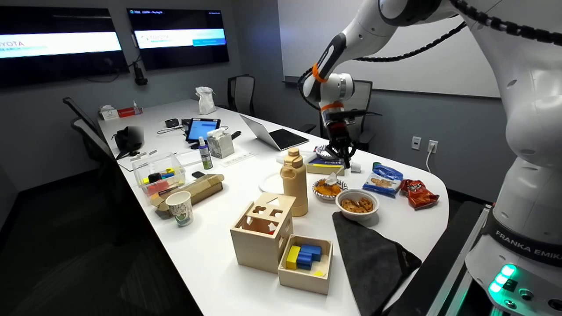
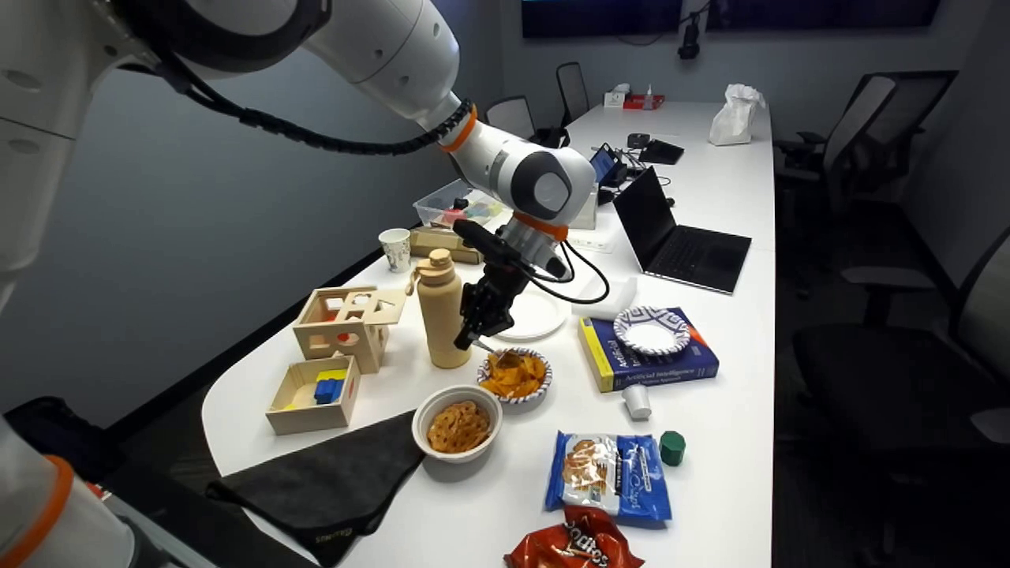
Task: Use the spoon to stir the contents of the small plate
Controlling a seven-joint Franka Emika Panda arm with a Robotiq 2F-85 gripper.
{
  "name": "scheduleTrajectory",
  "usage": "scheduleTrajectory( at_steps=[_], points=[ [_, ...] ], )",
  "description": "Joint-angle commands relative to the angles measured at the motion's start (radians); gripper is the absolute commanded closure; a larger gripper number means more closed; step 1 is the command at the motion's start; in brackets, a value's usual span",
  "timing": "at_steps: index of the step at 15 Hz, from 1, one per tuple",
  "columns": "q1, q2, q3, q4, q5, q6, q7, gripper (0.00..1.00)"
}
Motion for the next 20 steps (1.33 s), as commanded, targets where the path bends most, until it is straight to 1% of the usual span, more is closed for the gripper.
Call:
scheduleTrajectory(
  at_steps=[1,4,7,13,20],
  points=[
    [0.024,0.009,-0.017,0.018,-0.046,-0.006,0.069,0.99],
    [0.042,0.004,-0.030,0.012,-0.097,-0.017,0.126,0.99],
    [0.046,0.022,-0.022,0.027,-0.123,-0.050,0.129,0.99],
    [0.043,0.040,0.009,0.042,-0.107,-0.117,0.063,0.99],
    [0.026,0.030,0.032,0.050,-0.075,-0.093,-0.043,0.99]
  ],
)
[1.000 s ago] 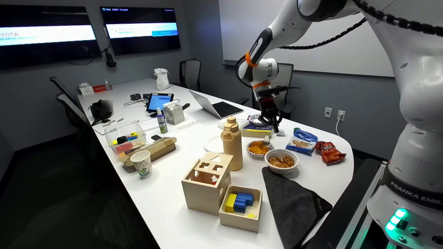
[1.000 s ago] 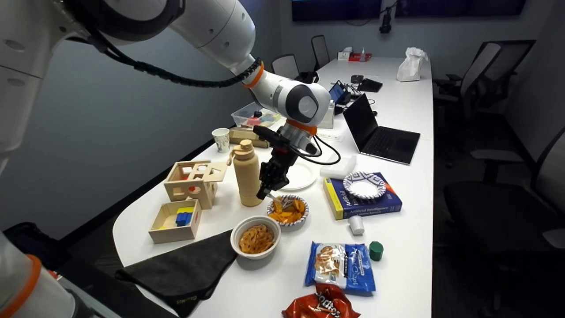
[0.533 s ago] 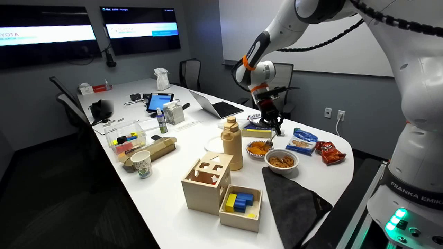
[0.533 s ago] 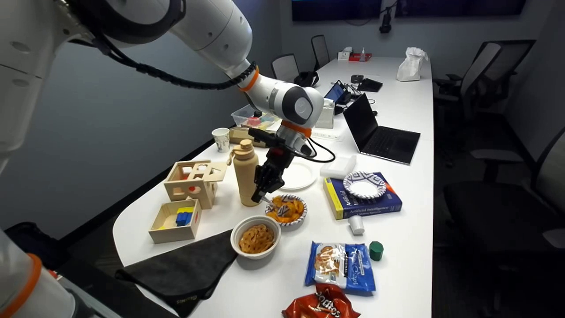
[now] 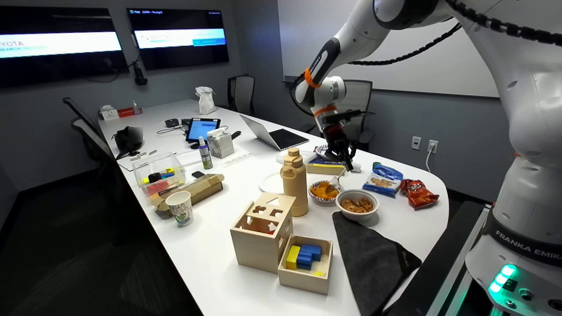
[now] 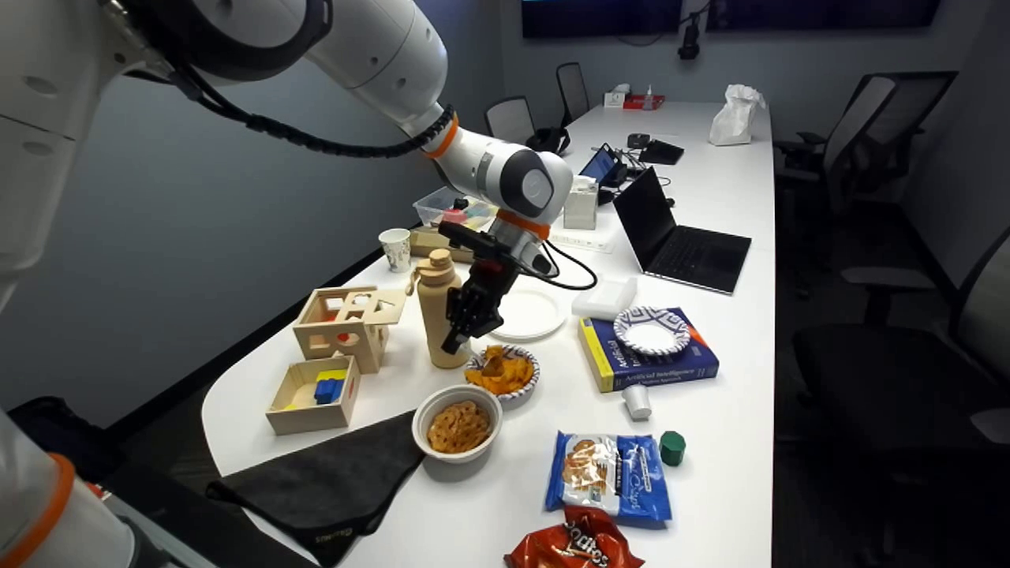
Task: Use the spoon to stir the contents of the small plate
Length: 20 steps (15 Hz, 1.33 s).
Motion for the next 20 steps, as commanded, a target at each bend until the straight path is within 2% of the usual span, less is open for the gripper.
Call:
scheduleTrajectory(
  at_steps=[1,9,14,20],
  points=[
    [-0.015,0.011,0.016,0.033,0.018,-0.014,-0.046,0.99],
    [0.010,0.033,0.009,0.048,-0.008,0.059,-0.009,0.99],
    [0.033,0.017,-0.014,0.038,-0.052,0.077,0.066,0.99],
    [0.054,0.019,-0.039,0.034,-0.125,0.042,0.152,0.99]
  ],
)
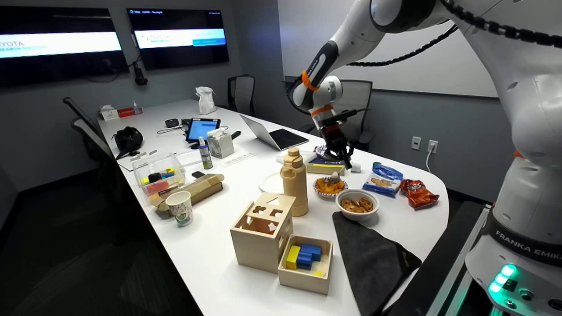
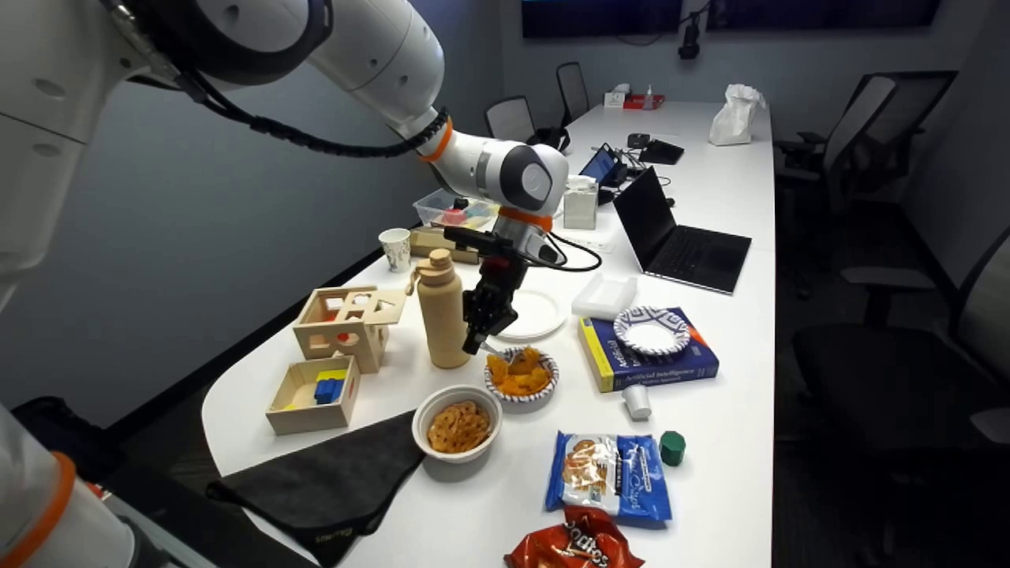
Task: Use the spoon to stir the contents of the small plate
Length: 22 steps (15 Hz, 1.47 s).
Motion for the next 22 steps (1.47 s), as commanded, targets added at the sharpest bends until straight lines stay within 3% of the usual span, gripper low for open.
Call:
scheduleTrajectory(
  at_steps=[1,8,16,22],
  points=[
    [0.024,0.009,-0.017,0.008,-0.055,-0.053,0.049,0.99],
    [0.016,0.049,0.026,0.044,-0.075,-0.204,-0.056,0.99],
    [0.007,0.038,0.053,0.046,-0.031,-0.115,-0.111,0.99],
    [0.025,0.033,0.028,0.035,-0.055,-0.060,-0.049,0.99]
  ],
)
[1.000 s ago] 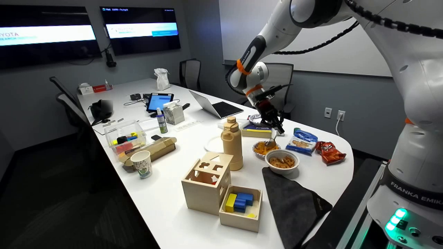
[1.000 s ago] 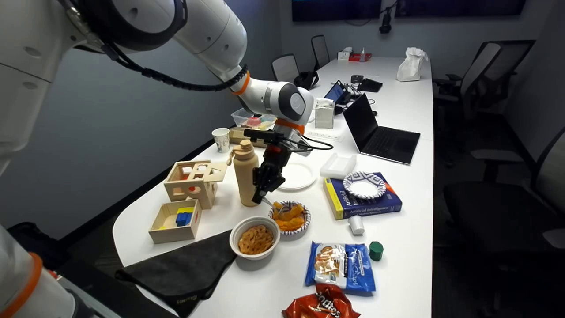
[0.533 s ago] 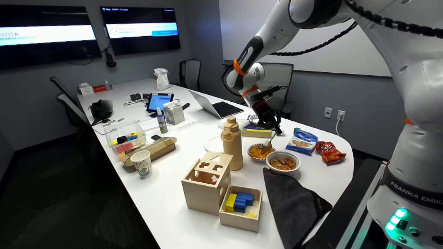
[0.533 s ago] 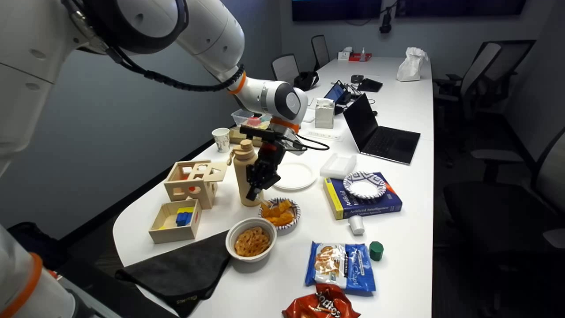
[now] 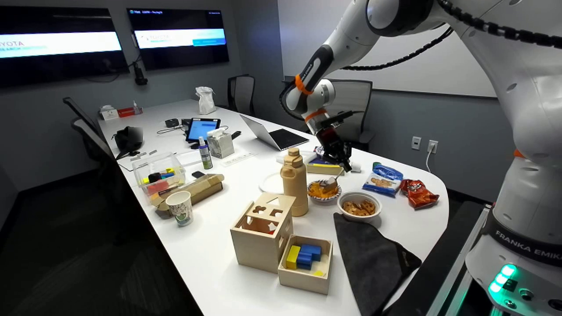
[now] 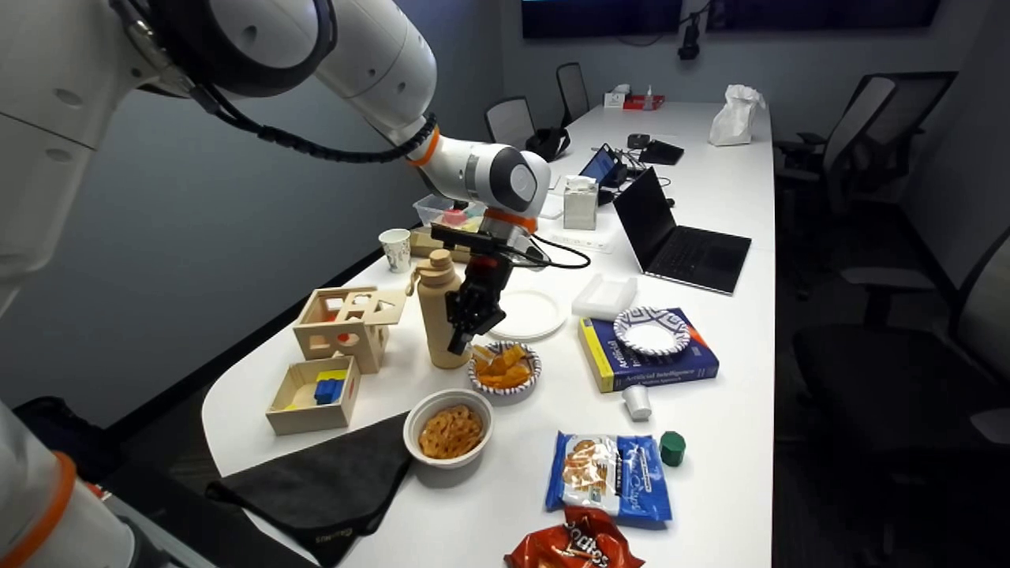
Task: Use the spoon to stir the contents of the small plate
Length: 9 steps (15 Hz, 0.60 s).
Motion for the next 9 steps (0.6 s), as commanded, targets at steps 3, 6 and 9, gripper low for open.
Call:
scheduleTrajectory(
  at_steps=[3,6,9],
  points=[
    [0.018,0.001,-0.031,0.004,-0.032,0.004,0.080,0.99],
    [0.022,0.003,-0.042,0.008,-0.051,-0.027,0.109,0.99],
    [0.004,0.009,-0.026,0.016,-0.029,-0.057,0.068,0.99]
  ],
)
